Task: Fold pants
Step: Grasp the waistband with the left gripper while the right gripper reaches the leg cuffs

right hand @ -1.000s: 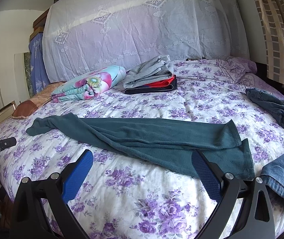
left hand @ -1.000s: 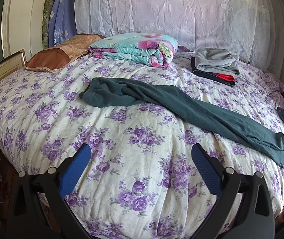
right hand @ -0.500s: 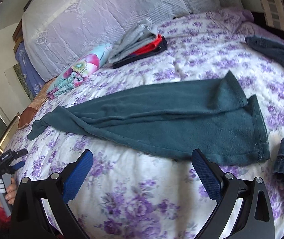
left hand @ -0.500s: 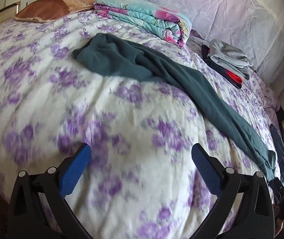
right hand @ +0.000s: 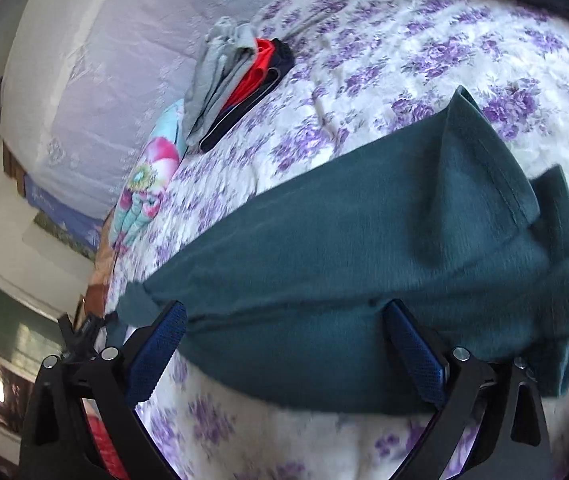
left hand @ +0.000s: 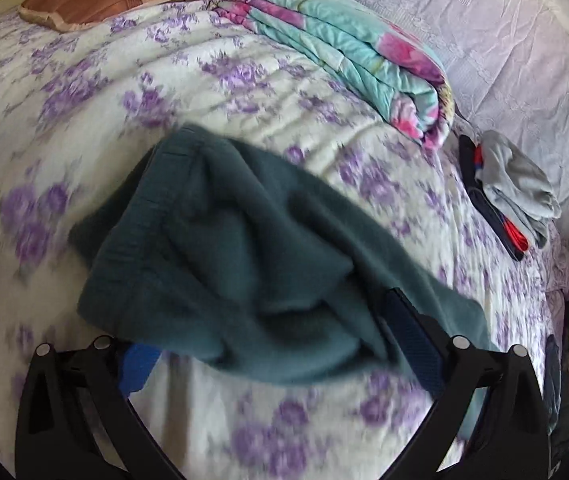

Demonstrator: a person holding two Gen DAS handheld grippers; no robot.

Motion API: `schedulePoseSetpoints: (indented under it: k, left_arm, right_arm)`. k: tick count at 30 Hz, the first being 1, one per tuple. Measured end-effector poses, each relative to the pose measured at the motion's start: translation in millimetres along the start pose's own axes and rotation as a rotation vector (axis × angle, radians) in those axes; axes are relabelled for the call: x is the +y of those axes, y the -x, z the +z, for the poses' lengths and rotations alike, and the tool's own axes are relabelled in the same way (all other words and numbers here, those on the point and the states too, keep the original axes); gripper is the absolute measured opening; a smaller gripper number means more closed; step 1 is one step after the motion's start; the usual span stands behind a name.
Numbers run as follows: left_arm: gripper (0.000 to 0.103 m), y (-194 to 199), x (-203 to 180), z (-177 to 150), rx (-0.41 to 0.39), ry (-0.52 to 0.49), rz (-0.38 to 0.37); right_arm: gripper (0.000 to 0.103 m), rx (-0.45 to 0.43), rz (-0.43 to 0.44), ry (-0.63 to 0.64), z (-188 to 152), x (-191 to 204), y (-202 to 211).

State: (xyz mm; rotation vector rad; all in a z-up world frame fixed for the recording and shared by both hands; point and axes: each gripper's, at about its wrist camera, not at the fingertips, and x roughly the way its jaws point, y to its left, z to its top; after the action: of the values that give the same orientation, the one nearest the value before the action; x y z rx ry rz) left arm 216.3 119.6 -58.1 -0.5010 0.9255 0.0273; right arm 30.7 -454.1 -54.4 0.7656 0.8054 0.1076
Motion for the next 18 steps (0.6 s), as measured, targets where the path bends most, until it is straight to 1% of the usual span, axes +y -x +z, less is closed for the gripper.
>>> schedulePoseSetpoints:
  k: [2,4,6,8,12,15,18]
  left_arm:
    - [0.098,-2,0,3,-0.025,-0.015,-0.004]
    - [0.098,-4,1,6,-0.039,-0.026,-0.011]
    - [0.098,-3,3,8,-0.043,-0.022,-0.026]
    - [0.098,-3,5,10,-0.050,-0.014,-0.036]
    - [0.098,-8,0,13,-0.058,-0.037,-0.007]
    - [0.098,-8,0,11,-0.062,-0.041,-0.008]
    - [0.098,-7,2,11,-0.065,-0.038,-0.014]
  right_arm:
    - [0.100,0.007,0.009,-0.039,12,-2,-4]
    - [0.100,0.030,0.048,-0.075,18,-6,0]
    - [0.099,0.054,0.087,-0.101,15,-10,9]
    - [0.099,0.093,0.094,-0.126,1,-14,21]
    - [0.099,0.122,0.047,-0.094,-28,-10,43]
    - [0.100,0.142,0.032,-0.111,-41,-11,45]
    - [0.100,0.110,-0.003,-0.087,-33,-11,34]
